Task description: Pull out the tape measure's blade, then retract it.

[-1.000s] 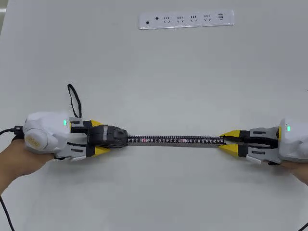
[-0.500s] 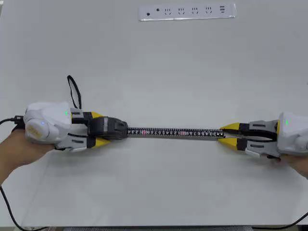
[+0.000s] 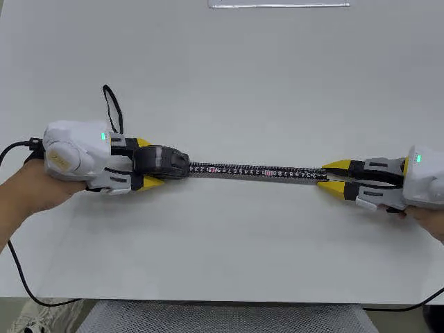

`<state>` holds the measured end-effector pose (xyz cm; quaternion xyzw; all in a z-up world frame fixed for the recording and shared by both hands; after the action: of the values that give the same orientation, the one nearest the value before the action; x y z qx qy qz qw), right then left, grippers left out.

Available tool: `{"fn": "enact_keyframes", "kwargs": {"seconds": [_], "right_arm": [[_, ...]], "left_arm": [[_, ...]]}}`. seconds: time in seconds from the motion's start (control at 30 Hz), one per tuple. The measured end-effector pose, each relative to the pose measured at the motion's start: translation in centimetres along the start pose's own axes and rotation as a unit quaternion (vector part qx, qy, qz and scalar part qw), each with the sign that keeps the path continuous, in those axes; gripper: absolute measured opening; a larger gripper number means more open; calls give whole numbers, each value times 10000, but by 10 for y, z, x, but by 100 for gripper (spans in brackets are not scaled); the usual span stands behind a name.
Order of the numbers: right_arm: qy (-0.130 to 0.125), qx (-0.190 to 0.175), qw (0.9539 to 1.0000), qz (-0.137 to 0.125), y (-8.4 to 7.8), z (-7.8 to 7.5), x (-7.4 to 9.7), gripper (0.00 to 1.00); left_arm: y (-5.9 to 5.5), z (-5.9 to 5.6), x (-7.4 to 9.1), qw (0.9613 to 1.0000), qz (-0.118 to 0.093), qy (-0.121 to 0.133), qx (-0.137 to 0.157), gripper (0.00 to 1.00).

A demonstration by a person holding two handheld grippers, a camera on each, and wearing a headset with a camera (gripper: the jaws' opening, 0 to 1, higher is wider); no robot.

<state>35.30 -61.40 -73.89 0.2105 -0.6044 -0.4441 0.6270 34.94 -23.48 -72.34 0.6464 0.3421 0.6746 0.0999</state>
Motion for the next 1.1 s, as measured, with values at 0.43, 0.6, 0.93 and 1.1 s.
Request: {"fn": "enact_keyframes", "kwargs": {"seconds": [0.43,0.6,0.93,1.1], "right_arm": [[-28,-35,10000,88,2,3,-1,19],[-49,21,9998,184,4,6,-2,23],[-132,42,9995,273,6,9,-3,29],[-229,-50,9993,280,7,8,-4,32]], "left_arm": [[0,0,1,10000,48,32,78,33],[-1,-1,0,9999,104,85,98,35],[2,-1,1,9998,83,168,79,43],[3,2,5,9992,23,363,149,47]]}}
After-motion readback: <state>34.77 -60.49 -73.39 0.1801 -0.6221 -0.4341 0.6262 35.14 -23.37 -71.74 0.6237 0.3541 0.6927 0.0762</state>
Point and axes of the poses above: the centre of the closed fingertips' face, and the gripper's own axes: x roughly backward along the fingers, z roughly to its left, y roughly out of its top, the point moved 7 cm from there along x, roughly backward along the fingers, and after that the axes turned 9 degrees about z, right-handed, at the moved point
